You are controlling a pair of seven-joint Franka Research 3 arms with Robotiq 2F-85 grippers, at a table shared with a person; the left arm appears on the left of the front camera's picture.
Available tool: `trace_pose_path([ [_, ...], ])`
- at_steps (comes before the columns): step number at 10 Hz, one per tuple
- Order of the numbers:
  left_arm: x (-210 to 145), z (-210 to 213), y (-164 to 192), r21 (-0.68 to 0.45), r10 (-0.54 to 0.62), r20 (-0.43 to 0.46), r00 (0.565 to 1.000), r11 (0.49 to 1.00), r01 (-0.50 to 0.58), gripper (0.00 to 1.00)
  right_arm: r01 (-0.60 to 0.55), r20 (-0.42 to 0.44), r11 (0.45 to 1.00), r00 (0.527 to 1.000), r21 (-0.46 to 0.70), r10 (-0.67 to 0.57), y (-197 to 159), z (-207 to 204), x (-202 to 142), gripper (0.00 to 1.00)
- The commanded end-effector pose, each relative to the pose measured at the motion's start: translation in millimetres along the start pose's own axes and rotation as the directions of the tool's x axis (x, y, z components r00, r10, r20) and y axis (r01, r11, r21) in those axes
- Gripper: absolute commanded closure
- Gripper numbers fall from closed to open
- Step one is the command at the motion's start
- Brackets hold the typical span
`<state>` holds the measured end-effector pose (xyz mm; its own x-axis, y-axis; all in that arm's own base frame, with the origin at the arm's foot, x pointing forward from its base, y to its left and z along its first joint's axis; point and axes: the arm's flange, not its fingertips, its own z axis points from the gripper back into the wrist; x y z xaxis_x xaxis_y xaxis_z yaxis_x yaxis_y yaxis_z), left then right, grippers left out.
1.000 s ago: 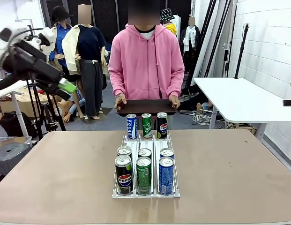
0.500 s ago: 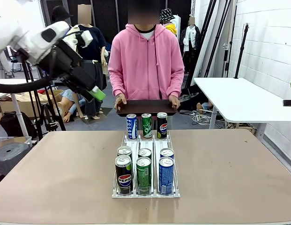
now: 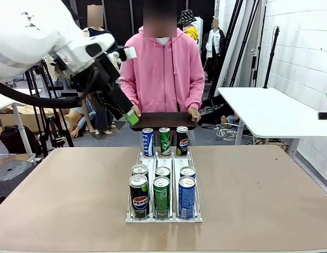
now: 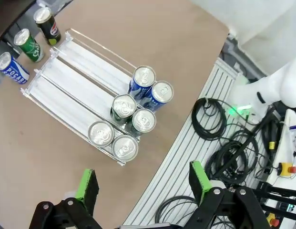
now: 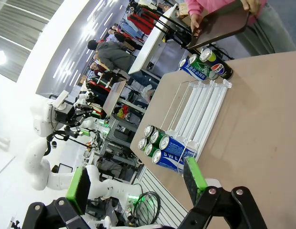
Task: Retrieve and hand over the desired beverage to the person.
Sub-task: Pick up a can of the same type that the person held from the Automatic Can Dispenser.
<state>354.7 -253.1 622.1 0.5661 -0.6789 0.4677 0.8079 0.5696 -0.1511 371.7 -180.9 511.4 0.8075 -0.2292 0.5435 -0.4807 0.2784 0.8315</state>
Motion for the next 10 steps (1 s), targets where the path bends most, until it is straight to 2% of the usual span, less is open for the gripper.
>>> trace_pose_path([
  [1, 22, -21, -5, 0.076, 0.001, -0.053, 0.999, 0.997, 0.003, 0.00, -0.004, 0.001, 1.000, 1.000, 0.016, 0.004, 0, 0, -1, 0.00],
  [6, 47, -71, -37, 0.162, -0.026, -0.123, 0.992, 0.986, 0.046, 0.00, -0.004, 0.001, 1.000, 1.000, 0.016, 0.004, 0, 0, -1, 0.00],
  [10, 42, -122, -37, 0.273, 0.013, -0.185, 0.983, 0.961, 0.038, 0.00, -0.004, 0.001, 1.000, 1.000, 0.016, 0.004, 0, 0, -1, 0.00],
])
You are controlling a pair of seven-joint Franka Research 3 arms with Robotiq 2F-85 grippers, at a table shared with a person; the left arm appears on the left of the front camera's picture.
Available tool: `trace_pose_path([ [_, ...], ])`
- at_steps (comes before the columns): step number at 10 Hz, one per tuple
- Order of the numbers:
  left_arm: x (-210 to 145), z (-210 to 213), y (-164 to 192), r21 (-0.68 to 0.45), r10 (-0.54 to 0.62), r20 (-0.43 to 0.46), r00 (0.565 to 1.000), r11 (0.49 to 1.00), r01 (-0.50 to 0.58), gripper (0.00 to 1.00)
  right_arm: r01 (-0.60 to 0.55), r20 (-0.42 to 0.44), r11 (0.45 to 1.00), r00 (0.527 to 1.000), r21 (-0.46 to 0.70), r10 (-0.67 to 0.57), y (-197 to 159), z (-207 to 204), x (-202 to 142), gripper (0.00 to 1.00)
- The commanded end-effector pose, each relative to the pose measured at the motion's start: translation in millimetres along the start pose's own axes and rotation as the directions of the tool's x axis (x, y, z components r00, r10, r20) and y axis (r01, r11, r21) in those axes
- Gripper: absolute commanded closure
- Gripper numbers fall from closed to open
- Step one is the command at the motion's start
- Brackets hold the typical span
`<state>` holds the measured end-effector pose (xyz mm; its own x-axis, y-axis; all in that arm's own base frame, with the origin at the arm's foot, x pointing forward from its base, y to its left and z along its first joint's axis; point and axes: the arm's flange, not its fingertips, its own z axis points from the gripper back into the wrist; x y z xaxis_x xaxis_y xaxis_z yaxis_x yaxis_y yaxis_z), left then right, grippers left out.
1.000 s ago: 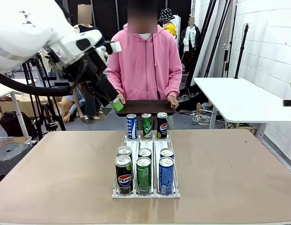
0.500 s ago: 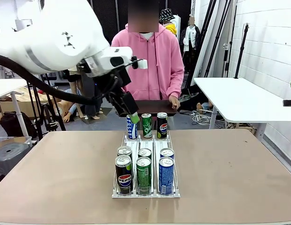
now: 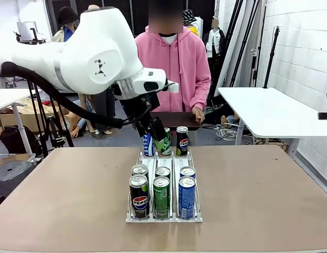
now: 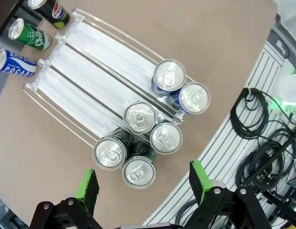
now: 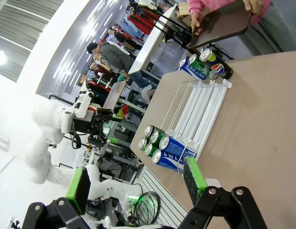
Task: Retrieve and hand over the desired beverage to the person.
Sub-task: Pick up a can of the same type that the person held from the Automatic Can Dispenser.
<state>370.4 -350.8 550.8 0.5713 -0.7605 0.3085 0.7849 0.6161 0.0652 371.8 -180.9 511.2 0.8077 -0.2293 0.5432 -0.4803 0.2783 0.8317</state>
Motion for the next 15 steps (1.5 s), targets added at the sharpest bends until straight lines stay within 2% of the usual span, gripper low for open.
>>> trace_pose_path([
  [1, 1, -22, -12, 0.076, 0.042, -0.037, 0.998, 0.996, -0.039, 0.00, -0.005, 0.001, 1.000, 1.000, 0.016, 0.005, 0, 0, 0, 0.00],
  [5, -10, -45, -37, 0.040, 0.093, -0.151, 0.984, 0.995, -0.088, 0.00, -0.005, 0.001, 1.000, 1.000, 0.016, 0.005, 0, 0, 0, 0.00],
  [7, -12, -39, -45, -0.023, 0.091, -0.193, 0.977, 0.995, -0.098, 0.00, -0.005, 0.001, 1.000, 1.000, 0.016, 0.005, 0, 0, 0, 0.00],
  [8, -11, -49, -36, 0.022, 0.076, -0.146, 0.986, 0.997, -0.074, 0.00, -0.005, 0.001, 1.000, 1.000, 0.016, 0.005, 0, 0, 0, 0.00],
  [15, -11, -49, -36, 0.022, 0.076, -0.146, 0.986, 0.997, -0.074, 0.00, -0.005, 0.001, 1.000, 1.000, 0.016, 0.005, 0, 0, 0, 0.00],
])
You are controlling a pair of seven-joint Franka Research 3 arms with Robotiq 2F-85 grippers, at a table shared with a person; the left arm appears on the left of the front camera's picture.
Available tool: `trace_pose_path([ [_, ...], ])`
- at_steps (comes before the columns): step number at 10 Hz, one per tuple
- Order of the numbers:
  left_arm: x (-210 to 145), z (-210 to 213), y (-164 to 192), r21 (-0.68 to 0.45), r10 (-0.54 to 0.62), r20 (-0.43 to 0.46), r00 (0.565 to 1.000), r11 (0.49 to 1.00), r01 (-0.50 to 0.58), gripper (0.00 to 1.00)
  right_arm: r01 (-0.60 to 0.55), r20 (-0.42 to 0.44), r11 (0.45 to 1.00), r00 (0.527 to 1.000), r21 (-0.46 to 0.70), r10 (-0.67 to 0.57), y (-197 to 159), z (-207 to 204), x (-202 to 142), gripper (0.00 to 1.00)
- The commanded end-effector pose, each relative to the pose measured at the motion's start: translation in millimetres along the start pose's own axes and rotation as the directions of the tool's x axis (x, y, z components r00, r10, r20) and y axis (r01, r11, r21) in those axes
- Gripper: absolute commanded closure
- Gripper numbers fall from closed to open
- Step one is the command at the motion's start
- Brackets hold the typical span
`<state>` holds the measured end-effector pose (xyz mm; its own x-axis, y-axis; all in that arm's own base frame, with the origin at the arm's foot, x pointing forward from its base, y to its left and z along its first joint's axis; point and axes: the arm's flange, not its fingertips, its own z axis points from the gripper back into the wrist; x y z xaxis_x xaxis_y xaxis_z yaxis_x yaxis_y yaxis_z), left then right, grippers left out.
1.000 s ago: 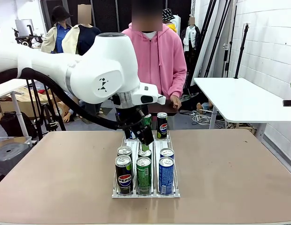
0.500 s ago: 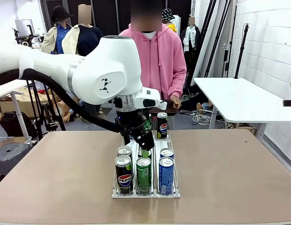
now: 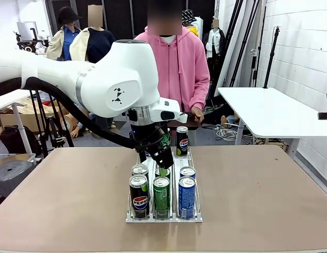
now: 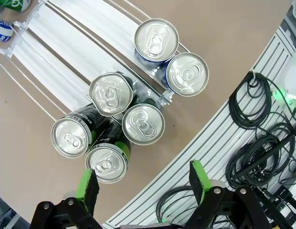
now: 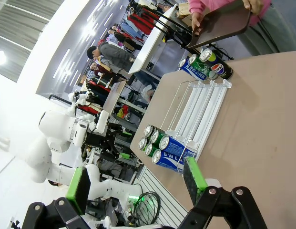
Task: Retrieve and hand over the desired beverage to the person.
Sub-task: Pick up a can of the same type that the person held from the Automatic Can Dispenser.
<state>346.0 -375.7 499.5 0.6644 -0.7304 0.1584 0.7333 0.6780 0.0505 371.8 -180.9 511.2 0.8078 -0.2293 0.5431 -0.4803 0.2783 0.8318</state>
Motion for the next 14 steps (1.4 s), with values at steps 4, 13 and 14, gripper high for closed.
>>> trace_pose_path([
  [4, 1, 3, -5, 0.009, 0.016, -0.004, 1.000, 1.000, -0.016, 0.00, -0.005, 0.001, 1.000, 1.000, 0.016, 0.005, 0, 0, 0, 0.00],
  [13, 15, -31, -25, 0.025, 0.153, -0.036, 0.988, 0.988, -0.152, 0.00, -0.005, 0.001, 1.000, 1.000, 0.016, 0.005, 0, 0, 0, 0.00],
  [14, 17, -35, -23, 0.022, 0.150, -0.023, 0.988, 0.988, -0.150, 0.00, -0.005, 0.001, 1.000, 1.000, 0.016, 0.005, 0, 0, 0, 0.00],
])
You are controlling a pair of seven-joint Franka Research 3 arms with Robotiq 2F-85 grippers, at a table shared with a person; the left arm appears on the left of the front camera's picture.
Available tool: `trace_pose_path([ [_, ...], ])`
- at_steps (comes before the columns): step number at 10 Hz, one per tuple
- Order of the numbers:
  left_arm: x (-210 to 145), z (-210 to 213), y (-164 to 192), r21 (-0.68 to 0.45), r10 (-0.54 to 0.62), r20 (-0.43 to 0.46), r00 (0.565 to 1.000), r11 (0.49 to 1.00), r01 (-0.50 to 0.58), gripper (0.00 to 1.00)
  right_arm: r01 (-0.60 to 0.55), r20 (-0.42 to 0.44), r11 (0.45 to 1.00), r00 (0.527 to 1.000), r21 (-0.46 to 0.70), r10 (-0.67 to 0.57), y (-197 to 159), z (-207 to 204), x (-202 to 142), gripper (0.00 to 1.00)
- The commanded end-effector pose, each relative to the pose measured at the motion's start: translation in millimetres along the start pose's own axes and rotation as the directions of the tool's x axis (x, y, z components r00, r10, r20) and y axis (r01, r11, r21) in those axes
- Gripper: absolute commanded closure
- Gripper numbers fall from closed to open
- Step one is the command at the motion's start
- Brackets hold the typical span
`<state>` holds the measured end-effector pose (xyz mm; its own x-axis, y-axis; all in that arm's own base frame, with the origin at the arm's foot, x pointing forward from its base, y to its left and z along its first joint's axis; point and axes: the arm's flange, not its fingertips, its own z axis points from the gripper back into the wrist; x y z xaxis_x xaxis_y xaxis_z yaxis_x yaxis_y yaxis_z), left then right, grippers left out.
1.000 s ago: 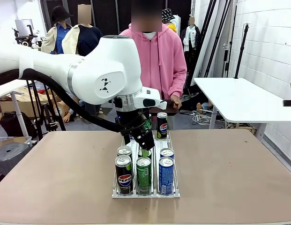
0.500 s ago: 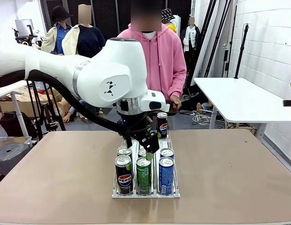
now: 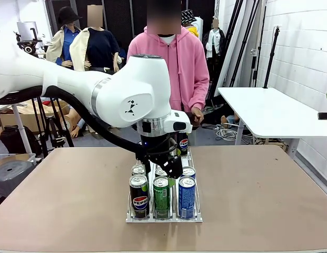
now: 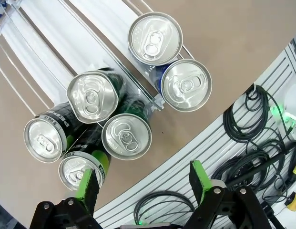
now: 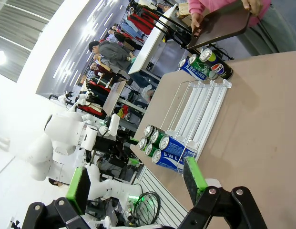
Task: Retrieve and hand over the desired beverage to the person.
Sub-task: Pick up a can of the same type that the person held from the Automatic Can Dispenser.
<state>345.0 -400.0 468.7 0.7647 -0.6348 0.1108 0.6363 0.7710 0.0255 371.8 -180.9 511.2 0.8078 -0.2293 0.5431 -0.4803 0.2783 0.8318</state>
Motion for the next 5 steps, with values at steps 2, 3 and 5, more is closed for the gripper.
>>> trace_pose_path([
  [2, 9, -8, -4, 0.019, 0.008, 0.036, 0.999, 1.000, -0.008, 0.00, -0.005, 0.001, 1.000, 1.000, 0.016, 0.005, 0, 0, 0, 0.00],
  [3, 13, -11, -3, 0.021, 0.018, 0.033, 0.999, 1.000, -0.019, 0.00, -0.005, 0.001, 1.000, 1.000, 0.016, 0.005, 0, 0, 0, 0.00],
  [5, 17, -16, -1, 0.027, 0.032, 0.018, 0.999, 0.999, -0.033, 0.00, -0.005, 0.001, 1.000, 1.000, 0.016, 0.005, 0, 0, 0, 0.00],
])
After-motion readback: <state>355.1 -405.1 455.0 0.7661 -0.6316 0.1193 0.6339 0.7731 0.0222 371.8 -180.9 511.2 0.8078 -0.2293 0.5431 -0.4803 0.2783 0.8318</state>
